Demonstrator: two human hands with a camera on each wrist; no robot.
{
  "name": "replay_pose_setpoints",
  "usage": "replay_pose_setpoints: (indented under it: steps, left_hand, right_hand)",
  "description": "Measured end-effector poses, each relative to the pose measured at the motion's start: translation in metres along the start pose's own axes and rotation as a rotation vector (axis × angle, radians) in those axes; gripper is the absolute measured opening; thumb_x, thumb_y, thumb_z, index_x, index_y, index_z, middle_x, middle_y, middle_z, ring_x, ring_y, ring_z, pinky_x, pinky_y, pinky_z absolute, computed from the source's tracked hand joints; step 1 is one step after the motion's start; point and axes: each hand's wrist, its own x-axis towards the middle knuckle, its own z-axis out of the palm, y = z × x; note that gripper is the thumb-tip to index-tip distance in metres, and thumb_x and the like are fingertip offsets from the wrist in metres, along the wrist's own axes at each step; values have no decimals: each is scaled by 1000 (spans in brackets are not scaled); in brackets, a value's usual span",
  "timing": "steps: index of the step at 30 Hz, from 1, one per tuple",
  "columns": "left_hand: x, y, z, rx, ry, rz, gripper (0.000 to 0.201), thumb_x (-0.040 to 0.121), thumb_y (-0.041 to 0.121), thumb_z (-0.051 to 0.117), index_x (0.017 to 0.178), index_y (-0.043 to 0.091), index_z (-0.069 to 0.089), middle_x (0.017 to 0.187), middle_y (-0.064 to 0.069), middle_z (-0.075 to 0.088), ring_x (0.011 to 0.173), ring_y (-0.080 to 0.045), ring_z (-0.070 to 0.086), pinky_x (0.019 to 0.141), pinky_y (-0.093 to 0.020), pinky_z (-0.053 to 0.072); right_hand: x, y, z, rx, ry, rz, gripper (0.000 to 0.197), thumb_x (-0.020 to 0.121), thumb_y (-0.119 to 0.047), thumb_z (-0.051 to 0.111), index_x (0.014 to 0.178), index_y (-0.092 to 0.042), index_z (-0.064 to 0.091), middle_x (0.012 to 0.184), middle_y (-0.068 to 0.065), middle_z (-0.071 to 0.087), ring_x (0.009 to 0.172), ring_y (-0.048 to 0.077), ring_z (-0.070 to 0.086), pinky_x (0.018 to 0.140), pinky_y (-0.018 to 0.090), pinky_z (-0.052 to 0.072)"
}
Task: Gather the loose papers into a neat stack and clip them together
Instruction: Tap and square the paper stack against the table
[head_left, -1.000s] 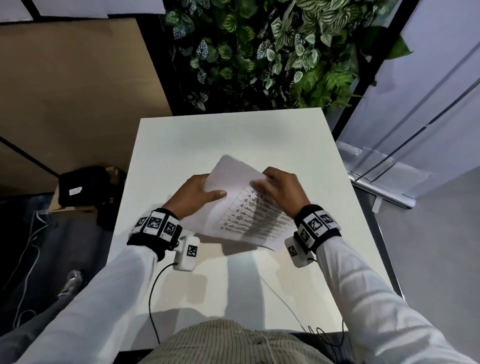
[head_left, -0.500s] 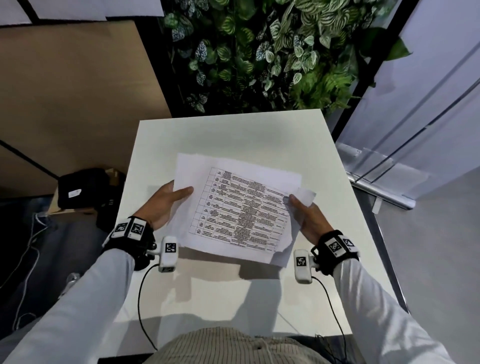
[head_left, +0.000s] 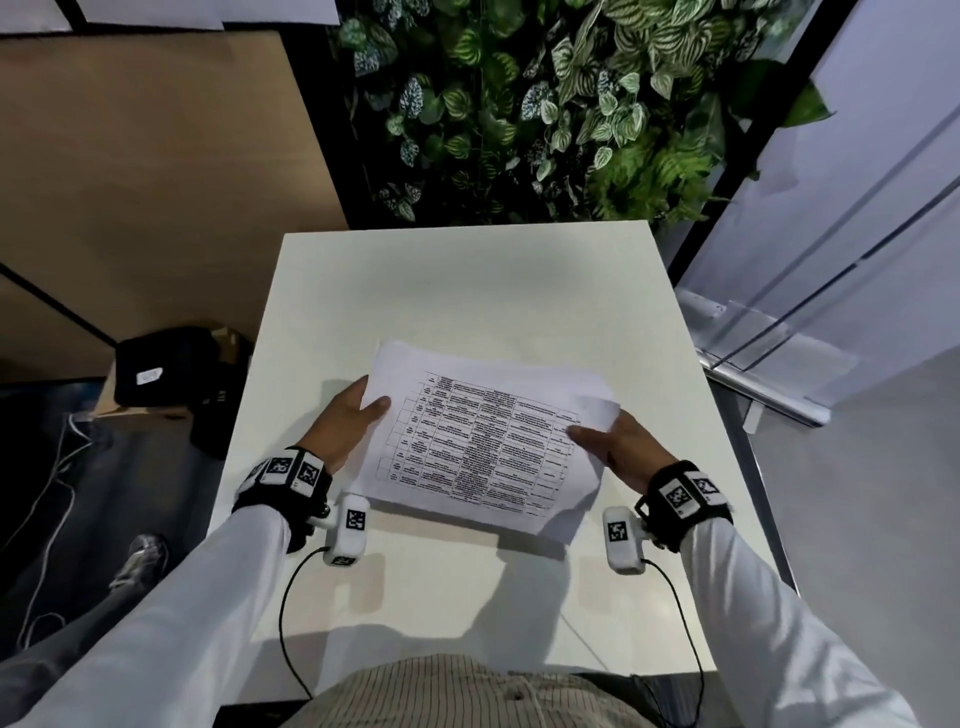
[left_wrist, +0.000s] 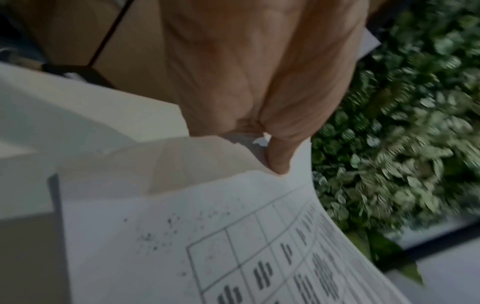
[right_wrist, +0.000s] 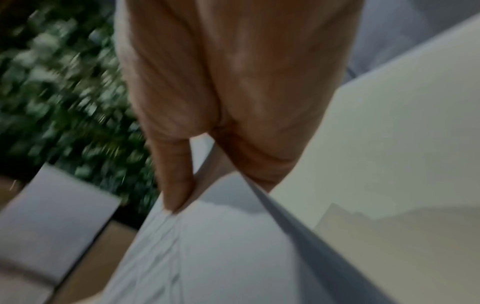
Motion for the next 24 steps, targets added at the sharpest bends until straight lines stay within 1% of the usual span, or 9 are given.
replay_pose_setpoints:
  steps: [2,4,6,10,13,15,18,21,24]
  left_hand:
    - [4,-4,5,119,34,53,45,103,14,50,148,16,46,136,3,59,126,-17,54,117,-44,38]
    - [7,-12,10,133,-13,75,42,101,15,53,143,21,52,137,0,63,126,-22,59,114,-52,41]
    - [9,-20,9,59,-71,79,40,97,23,57,137,26,58,136,0,66,127,-25,61,112,-56,42]
    - [15,-30,-3,-77,-44,103,44,98,16,54,142,23,53,143,-2,61,137,-25,54,118,-54,34]
    - [11,-21,0,-71,25,114,43,99,15,53,142,25,54,141,2,63,134,-21,56,118,-51,35]
    - [5,-7,8,-106,106,147,39,102,11,51,140,21,54,133,1,67,120,-16,64,109,-43,46]
    - [2,5,14,-212,188,203,32,102,6,50,133,16,55,119,3,70,101,-5,69,89,-25,55]
    - [2,-6,16,-217,231,208,24,96,12,63,117,23,61,114,-3,69,102,-18,65,93,-35,52]
    - [2,-29,29,-185,287,127,25,87,11,73,96,31,63,99,-5,67,91,-25,61,75,-45,52]
  right_hand:
    - [3,2,4,-233,121,-93,45,88,-23,76,132,-20,67,126,6,73,118,27,68,101,42,54]
    - [5,-3,12,-272,281,-137,31,88,-24,79,117,-16,74,102,-5,79,97,23,72,80,33,59]
    - [3,-15,22,-167,323,-114,21,84,-27,81,98,-13,75,75,-7,76,72,22,65,58,28,53]
    - [0,-15,16,27,145,31,55,70,-42,85,110,-5,75,105,10,79,95,28,73,82,36,62]
    - [2,-14,24,-109,205,-25,65,69,-46,88,114,-3,73,114,16,76,107,37,72,96,50,58]
    - [2,-21,35,-165,324,-113,46,83,-39,79,110,-2,74,108,16,78,105,36,73,92,50,59]
    - [-4,-34,49,-57,348,-239,27,93,-19,73,115,-4,74,111,13,78,100,24,75,86,35,61]
    - [-7,-28,51,-10,351,-220,24,84,-11,81,108,-6,76,103,9,79,90,20,75,77,30,60]
    - [-4,-11,53,-85,427,-125,19,76,-11,87,85,-8,70,80,3,69,73,17,62,68,30,49]
